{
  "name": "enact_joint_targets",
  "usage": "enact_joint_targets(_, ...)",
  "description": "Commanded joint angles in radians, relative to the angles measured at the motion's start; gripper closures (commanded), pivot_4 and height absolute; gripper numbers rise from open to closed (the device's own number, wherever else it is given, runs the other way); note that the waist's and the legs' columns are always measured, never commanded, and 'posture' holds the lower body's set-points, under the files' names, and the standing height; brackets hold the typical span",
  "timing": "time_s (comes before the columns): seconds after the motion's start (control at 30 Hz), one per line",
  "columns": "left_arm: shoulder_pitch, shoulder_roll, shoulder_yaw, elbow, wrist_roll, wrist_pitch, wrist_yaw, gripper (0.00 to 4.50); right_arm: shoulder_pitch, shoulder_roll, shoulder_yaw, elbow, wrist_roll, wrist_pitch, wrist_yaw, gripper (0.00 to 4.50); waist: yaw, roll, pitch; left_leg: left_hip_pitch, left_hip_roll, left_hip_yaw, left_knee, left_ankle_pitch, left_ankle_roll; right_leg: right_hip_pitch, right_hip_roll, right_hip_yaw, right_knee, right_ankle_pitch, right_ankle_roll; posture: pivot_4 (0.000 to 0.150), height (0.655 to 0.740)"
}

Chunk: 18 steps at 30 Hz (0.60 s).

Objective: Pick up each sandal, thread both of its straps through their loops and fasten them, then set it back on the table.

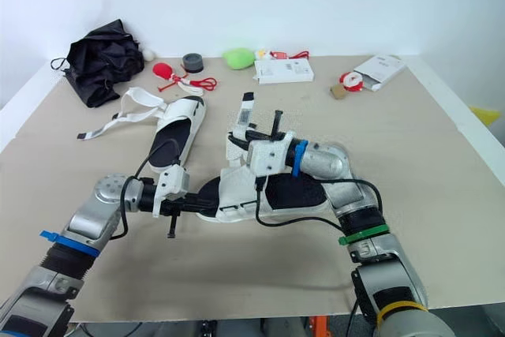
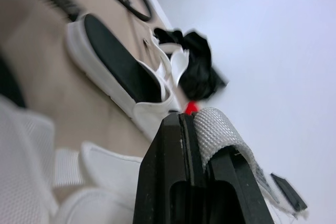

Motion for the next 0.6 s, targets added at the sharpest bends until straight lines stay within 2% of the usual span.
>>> enact_joint_targets(0.03, 0.031, -0.01, -0.092, 0.064, 0.062, 0.015, -0.023, 4.5, 0.001, -0.06, 0.008, 0.014, -0.17, -0.207, -0.167, 4.48, 0.0, 0.0, 0.0, 0.0, 0.0, 0.0, 0.0, 0.0, 0.0, 0.0, 0.0, 0.0, 0.0, 0.0, 0.0, 0.15, 0.74)
enact_joint_targets(0.2, 0.021, -0.021, -0.093, 0.083, 0.067, 0.007, -0.027, 4.5, -0.02, -0.11, 0.0, 0.005, -0.278, -0.323, -0.293, 4.48, 0.001, 0.0, 0.0, 0.0, -0.001, 0.001, 0.001, 0.0, 0.0, 0.001, -0.001, 0.001, 0.0, 0.0, 0.0, 0.15, 0.74)
enact_joint_targets(0.37, 0.017, -0.028, -0.093, 0.095, 0.069, -0.003, -0.027, 4.5, 0.004, -0.151, 0.008, -0.071, -0.233, -0.37, -0.295, 4.48, 0.001, 0.0, 0.0, 0.0, -0.002, 0.001, 0.001, 0.001, 0.001, 0.001, -0.002, 0.001, 0.0, 0.0, -0.001, 0.15, 0.74)
enact_joint_targets(0.4, 0.016, -0.029, -0.092, 0.097, 0.07, -0.004, -0.026, 4.5, 0.004, -0.158, 0.009, -0.086, -0.218, -0.367, -0.29, 4.16, 0.001, 0.0, 0.0, 0.0, -0.002, 0.001, 0.001, 0.001, 0.001, 0.001, -0.002, 0.001, 0.0, 0.0, 0.0, 0.15, 0.74)
enact_joint_targets(0.43, 0.017, -0.03, -0.092, 0.098, 0.07, -0.005, -0.026, 4.5, 0.006, -0.167, 0.013, -0.102, -0.193, -0.359, -0.278, 3.5, 0.001, 0.0, 0.0, 0.0, -0.002, 0.001, 0.001, 0.001, 0.001, 0.002, -0.002, 0.001, 0.0, 0.0, 0.0, 0.15, 0.74)
enact_joint_targets(0.47, 0.017, -0.03, -0.092, 0.1, 0.07, -0.006, -0.026, 4.5, 0.012, -0.18, 0.021, -0.125, -0.163, -0.353, -0.262, 3.4, 0.001, -0.001, 0.0, 0.001, -0.002, 0.0, 0.001, 0.001, 0.001, 0.002, -0.002, 0.001, 0.0, 0.0, 0.0, 0.15, 0.74)
enact_joint_targets(0.5, 0.018, -0.031, -0.092, 0.101, 0.071, -0.007, -0.027, 4.5, 0.019, -0.19, 0.026, -0.148, -0.141, -0.349, -0.253, 2.98, 0.001, -0.001, 0.0, 0.001, -0.002, 0.0, 0.002, 0.001, 0.001, 0.002, -0.002, 0.001, 0.0, 0.0, 0.0, 0.15, 0.74)
enact_joint_targets(0.6, 0.012, -0.033, -0.092, 0.11, 0.072, -0.01, -0.028, 4.5, 0.046, -0.228, 0.051, -0.195, -0.096, -0.352, -0.22, 2.3, 0.002, -0.001, 0.0, 0.001, -0.002, 0.0, 0.002, 0.001, 0.002, 0.002, -0.003, 0.001, 0.0, 0.0, -0.001, 0.15, 0.74)
